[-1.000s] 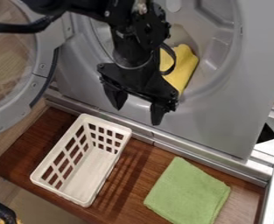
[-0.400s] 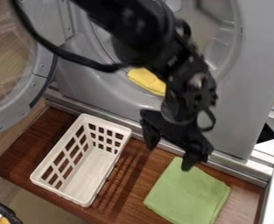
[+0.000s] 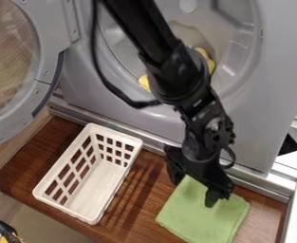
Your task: Move the green doily into the basket
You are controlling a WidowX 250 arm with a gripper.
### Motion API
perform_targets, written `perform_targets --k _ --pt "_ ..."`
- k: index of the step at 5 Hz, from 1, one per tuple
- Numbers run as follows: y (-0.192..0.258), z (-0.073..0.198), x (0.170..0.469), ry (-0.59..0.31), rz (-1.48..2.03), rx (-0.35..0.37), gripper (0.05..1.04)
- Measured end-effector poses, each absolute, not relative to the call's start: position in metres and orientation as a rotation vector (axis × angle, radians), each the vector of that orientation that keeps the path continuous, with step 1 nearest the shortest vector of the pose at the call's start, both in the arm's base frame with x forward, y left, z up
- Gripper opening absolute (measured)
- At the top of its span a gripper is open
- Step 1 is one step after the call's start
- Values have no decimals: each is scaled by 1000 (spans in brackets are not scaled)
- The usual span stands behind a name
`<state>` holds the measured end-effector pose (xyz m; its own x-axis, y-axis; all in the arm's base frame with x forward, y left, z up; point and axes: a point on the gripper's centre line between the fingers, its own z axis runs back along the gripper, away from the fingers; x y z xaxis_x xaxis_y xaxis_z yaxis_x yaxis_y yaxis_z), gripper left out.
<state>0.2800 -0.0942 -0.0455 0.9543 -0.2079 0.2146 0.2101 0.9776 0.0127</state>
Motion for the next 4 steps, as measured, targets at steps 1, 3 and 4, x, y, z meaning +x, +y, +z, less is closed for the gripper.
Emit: perform_targets --k 1,3,4 --pt "-112 -71 284 -185 -265 -105 1000" --pt "-125 -75 287 -194 -309 -154 689" --pt "-126 -76 287 -206 -330 -120 408"
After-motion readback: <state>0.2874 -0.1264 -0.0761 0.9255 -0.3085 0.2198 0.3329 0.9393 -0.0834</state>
